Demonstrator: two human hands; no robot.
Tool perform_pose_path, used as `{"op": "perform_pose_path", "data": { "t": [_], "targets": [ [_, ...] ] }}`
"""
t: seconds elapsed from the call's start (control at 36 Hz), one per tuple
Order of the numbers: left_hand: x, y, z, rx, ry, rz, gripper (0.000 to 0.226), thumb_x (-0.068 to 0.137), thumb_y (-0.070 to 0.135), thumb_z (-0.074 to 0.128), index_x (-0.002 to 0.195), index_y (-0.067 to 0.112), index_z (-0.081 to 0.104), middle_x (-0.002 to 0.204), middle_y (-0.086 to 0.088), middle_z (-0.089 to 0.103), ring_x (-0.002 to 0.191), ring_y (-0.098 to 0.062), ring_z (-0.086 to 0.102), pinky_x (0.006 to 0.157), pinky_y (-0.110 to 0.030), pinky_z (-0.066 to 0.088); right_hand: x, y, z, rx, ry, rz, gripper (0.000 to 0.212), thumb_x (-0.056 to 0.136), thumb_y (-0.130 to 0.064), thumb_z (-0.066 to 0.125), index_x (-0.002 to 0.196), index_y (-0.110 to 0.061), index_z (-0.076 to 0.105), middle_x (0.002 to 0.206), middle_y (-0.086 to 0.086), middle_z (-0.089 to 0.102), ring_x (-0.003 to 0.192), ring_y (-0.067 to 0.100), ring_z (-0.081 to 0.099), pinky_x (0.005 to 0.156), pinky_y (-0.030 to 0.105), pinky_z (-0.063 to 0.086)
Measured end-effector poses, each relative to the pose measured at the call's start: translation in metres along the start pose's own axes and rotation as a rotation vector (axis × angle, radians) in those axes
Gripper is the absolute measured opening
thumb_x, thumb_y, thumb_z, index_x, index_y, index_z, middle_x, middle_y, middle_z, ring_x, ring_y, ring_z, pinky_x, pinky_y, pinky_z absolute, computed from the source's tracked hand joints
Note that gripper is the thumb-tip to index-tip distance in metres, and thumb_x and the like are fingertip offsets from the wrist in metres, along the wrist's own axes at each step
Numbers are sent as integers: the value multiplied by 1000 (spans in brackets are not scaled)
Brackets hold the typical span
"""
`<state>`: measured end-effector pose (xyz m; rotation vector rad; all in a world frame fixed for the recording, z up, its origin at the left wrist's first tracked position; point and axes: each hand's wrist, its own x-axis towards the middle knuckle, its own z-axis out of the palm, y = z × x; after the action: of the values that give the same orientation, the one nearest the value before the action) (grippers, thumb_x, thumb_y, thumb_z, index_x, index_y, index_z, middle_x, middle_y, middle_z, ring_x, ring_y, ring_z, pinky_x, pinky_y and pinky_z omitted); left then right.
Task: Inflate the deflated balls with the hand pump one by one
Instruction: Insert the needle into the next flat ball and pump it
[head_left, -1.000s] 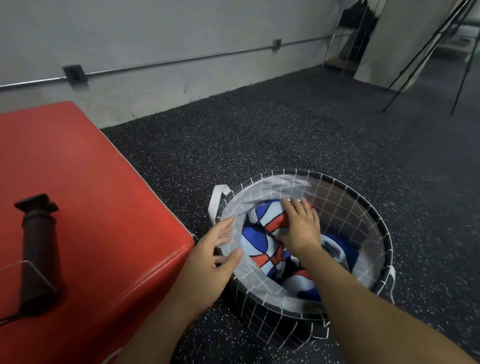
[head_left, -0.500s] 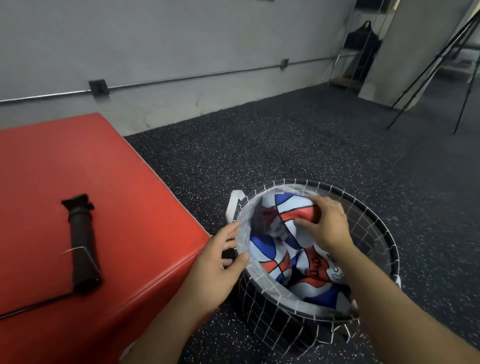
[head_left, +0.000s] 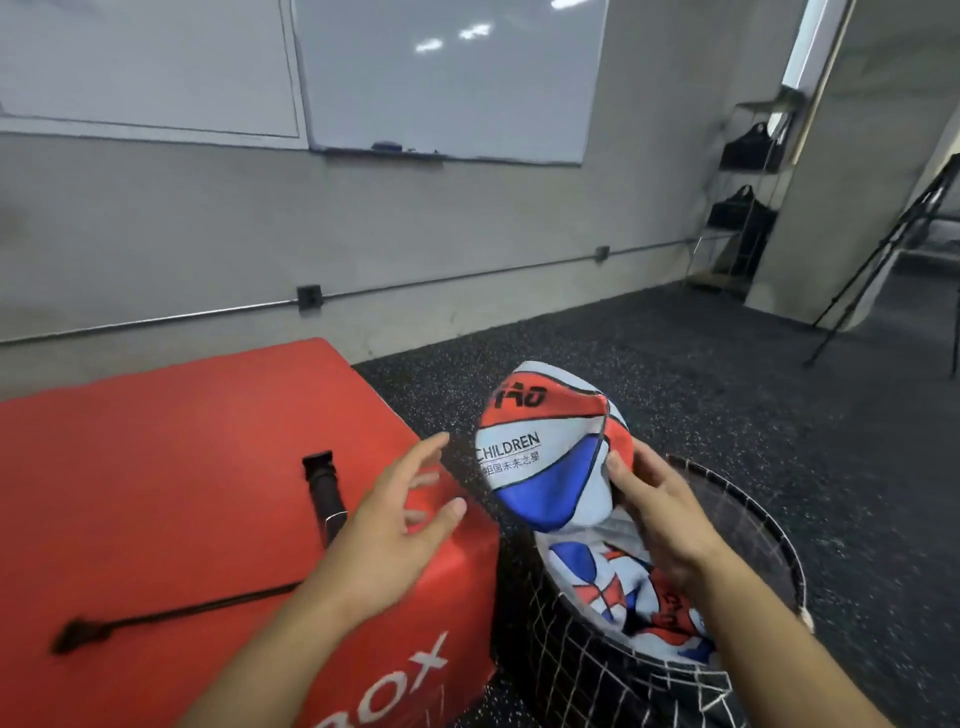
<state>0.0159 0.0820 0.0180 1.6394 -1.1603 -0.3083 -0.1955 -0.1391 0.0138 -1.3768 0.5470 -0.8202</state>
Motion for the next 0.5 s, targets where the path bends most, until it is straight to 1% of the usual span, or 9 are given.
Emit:
{"op": "perform_pose_path", "data": {
  "t": [0.08, 0.19, 0.22, 0.28, 0.31, 0.33, 0.36, 0.44, 0.5],
  "targets": [
    [-20, 12, -46, 39, 63, 6, 64, 97, 22, 73, 147, 50, 43, 149, 21, 50, 130, 10, 52, 95, -17, 52, -14, -15, 45, 16, -120, 1, 40, 95, -22, 66, 134, -14, 66, 133, 9, 72, 129, 29, 65, 112, 48, 48],
    [-52, 31, -99, 60, 129, 9, 63, 96, 20, 74, 146, 44, 45, 145, 19, 55, 127, 10, 54, 94, -18, 54, -31, -29, 112, -3, -271, -52, 46, 89, -16, 71, 134, -9, 65, 130, 10, 72, 125, 26, 66, 106, 37, 54],
    [-61, 34, -111, 65, 151, 8, 63, 95, 23, 76, 146, 43, 45, 144, 17, 55, 127, 9, 54, 92, -17, 54, -35, -31, 129, -1, -305, -63, 47, 87, -15, 72, 133, -9, 65, 129, 10, 73, 123, 25, 67, 102, 34, 56],
    [-79, 39, -135, 70, 203, 0, 69, 89, 44, 78, 149, 41, 45, 146, 13, 56, 130, 3, 55, 88, -17, 55, -43, -36, 163, 11, -365, -91, 47, 85, -12, 74, 131, -10, 66, 127, 10, 74, 120, 23, 68, 99, 31, 56],
    [-90, 40, -147, 68, 232, -5, 75, 83, 55, 75, 150, 40, 45, 147, 12, 56, 132, 0, 55, 88, -18, 55, -48, -38, 178, 6, -392, -110, 47, 84, -10, 75, 130, -11, 67, 126, 9, 74, 120, 23, 68, 100, 32, 55],
    [-100, 42, -159, 63, 264, -9, 79, 79, 62, 72, 150, 39, 46, 147, 12, 56, 133, -1, 55, 88, -18, 55, -53, -41, 192, -7, -419, -139, 47, 83, -9, 76, 128, -13, 68, 126, 8, 74, 121, 23, 68, 102, 34, 53],
    [-111, 44, -170, 57, 295, -14, 82, 77, 65, 72, 150, 38, 47, 147, 13, 56, 133, 0, 55, 87, -17, 55, -58, -42, 205, -28, -443, -172, 47, 82, -6, 78, 127, -14, 68, 125, 7, 75, 121, 23, 68, 103, 33, 52],
    [-142, 54, -198, 44, 395, -23, 83, 74, 65, 74, 148, 36, 49, 146, 18, 56, 130, 8, 54, 83, -13, 53, -75, -47, 240, -130, -494, -300, 52, 77, 5, 85, 123, -11, 67, 122, 2, 74, 121, 18, 67, 99, 21, 49],
    [-163, 61, -213, 53, 448, -28, 85, 69, 69, 73, 145, 37, 51, 143, 22, 57, 127, 10, 55, 83, -14, 54, -88, -46, 263, -176, -501, -369, 56, 69, 0, 89, 118, -8, 64, 116, 1, 72, 116, 16, 66, 98, 20, 49]
  ]
}}
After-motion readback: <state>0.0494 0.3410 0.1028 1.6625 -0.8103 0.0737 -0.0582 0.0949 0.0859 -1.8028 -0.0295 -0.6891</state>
